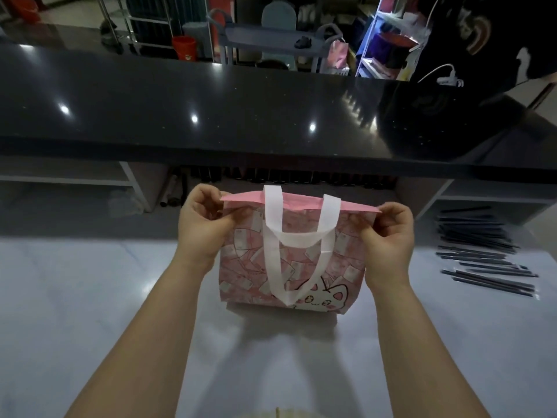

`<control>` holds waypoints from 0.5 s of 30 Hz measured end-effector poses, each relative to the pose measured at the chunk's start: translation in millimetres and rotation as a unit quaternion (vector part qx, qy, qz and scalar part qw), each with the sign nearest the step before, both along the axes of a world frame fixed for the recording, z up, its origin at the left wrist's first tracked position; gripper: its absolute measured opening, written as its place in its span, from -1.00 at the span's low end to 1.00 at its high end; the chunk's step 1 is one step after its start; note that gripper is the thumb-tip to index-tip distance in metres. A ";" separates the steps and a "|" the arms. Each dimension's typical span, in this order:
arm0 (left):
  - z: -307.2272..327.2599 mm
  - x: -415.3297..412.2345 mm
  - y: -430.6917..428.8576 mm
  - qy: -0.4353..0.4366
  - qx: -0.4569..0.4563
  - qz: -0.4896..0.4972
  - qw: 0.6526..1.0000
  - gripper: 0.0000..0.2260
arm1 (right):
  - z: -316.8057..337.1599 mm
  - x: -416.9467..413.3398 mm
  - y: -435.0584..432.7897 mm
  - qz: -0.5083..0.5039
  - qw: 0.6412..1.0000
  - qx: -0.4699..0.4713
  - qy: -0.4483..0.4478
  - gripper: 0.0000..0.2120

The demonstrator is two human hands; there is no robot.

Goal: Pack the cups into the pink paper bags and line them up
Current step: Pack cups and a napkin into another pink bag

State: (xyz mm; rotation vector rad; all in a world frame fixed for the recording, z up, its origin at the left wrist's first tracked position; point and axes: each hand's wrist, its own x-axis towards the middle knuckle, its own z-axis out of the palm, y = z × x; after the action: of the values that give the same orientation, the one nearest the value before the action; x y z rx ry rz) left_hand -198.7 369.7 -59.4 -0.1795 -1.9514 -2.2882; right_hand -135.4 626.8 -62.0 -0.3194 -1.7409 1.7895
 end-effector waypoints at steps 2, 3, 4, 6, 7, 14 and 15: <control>3.5 0.0 -5.3 -0.008 -0.011 -0.068 0.998 -0.56 | 1.1 4.2 1.9 0.026 0.999 0.025 -0.008 -0.54; 6.5 -0.7 -7.6 -0.001 -0.029 -0.103 0.994 -0.51 | 3.7 5.7 4.0 0.051 0.997 0.051 -0.014 -0.50; 10.5 -1.0 -9.1 0.011 -0.053 -0.126 0.991 -0.47 | 7.4 6.8 6.4 0.079 0.993 0.086 -0.023 -0.47; 18.4 -0.9 -8.1 0.037 -0.092 -0.138 0.985 -0.51 | 16.5 8.1 12.4 0.118 0.979 0.160 -0.039 -0.45; 21.0 -0.2 -6.5 0.047 -0.095 -0.136 0.985 -0.58 | 20.8 8.3 15.0 0.127 0.972 0.190 -0.046 -0.47; 20.0 2.4 0.2 0.061 -0.100 -0.075 0.990 -0.74 | 21.5 10.3 14.2 0.127 0.968 0.214 -0.044 -0.51; 19.7 2.4 0.7 0.064 -0.102 -0.069 0.990 -0.74 | 19.4 10.8 12.3 0.120 0.968 0.219 -0.036 -0.52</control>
State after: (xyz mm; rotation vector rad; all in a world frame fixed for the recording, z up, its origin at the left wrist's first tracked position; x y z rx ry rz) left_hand -196.3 370.4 -39.7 -0.4837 -2.1655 -2.0909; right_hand -124.7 639.1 -42.6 0.0144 -2.2440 1.5024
